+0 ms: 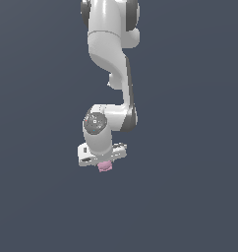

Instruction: Pick up the object and move it to a goal position.

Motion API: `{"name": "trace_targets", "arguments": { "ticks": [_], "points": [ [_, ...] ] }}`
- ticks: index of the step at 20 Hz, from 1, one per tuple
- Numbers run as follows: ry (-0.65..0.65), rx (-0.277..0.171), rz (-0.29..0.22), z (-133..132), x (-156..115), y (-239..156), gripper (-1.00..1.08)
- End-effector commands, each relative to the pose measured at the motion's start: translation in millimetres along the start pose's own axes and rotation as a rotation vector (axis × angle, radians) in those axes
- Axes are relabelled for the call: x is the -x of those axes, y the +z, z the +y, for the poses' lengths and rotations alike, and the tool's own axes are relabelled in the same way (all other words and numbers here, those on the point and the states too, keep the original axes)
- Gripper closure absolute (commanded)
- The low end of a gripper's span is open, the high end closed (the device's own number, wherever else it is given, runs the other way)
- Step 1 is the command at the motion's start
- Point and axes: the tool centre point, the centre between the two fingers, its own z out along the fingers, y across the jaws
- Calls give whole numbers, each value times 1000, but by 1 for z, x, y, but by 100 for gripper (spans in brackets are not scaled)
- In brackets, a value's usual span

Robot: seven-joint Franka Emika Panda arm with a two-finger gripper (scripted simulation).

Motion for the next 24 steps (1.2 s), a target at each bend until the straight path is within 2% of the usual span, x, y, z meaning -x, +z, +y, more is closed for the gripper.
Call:
{"name": "trace_targets", "arguments": {
  "ticks": [1,13,18,24],
  "points": [
    [0,0,1,0,0,0,108],
    [14,4,8,-1,-3,-9,108],
    [56,16,29,-3,-11,-38,108],
    [141,40,72,-8,-27,-95,108]
  ]
}}
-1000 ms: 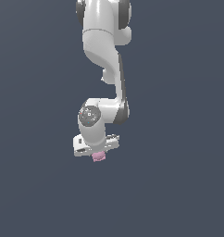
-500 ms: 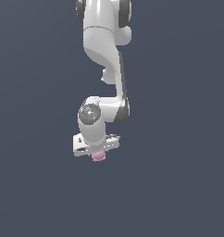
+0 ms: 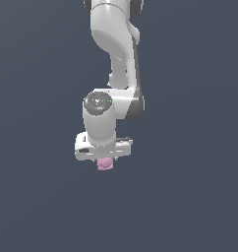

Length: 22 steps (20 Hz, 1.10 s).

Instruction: Pick up the object and move it to a goal position.

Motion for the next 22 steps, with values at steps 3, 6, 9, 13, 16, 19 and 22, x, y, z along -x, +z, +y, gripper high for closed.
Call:
{"name": "trace_targets", "arguments": {
  "ticks": [3,6,9,13,16,19,22],
  "points": [
    [78,22,41,-4,-16,-53,108],
    [138,40,71,-8,-27,-94,108],
    [198,59,101,-11,-36,-135,108],
    [277,84,141,-15,-48,-189,108],
    [334,102,169,-18,-55,-229,108],
    [385,119,194,-21,-61,-264,108],
    [427,134,215,-24,-65,-293,108]
  ]
}}
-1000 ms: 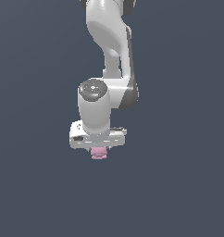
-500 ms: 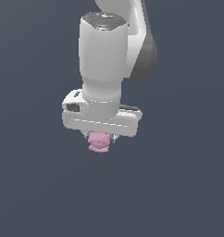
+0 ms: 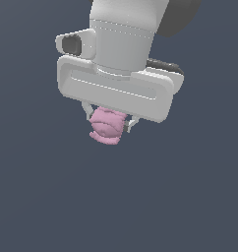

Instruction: Pick up the object and move it to a goal position.

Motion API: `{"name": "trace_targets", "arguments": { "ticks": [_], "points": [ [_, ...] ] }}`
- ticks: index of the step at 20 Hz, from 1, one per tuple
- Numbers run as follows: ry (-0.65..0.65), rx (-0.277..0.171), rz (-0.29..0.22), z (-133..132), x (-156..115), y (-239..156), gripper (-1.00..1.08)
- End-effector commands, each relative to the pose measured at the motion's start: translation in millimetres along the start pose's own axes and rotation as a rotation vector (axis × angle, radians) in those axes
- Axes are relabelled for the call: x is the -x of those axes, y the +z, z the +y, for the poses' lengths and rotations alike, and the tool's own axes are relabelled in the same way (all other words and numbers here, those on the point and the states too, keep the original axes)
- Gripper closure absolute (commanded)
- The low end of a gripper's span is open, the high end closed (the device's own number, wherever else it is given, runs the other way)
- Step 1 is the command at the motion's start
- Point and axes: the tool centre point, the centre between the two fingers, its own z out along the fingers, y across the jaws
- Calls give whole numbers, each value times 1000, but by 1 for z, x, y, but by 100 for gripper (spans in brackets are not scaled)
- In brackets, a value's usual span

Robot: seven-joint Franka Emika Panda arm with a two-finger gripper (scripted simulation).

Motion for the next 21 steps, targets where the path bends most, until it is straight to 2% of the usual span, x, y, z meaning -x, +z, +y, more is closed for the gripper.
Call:
{"name": "trace_targets", "arguments": {
  "ticks": [1,10,21],
  "points": [
    [36,13,16,-1,-7,-23,108],
    [105,38,50,-5,-23,-70,108],
    [118,43,57,-7,-27,-80,108]
  ]
}}
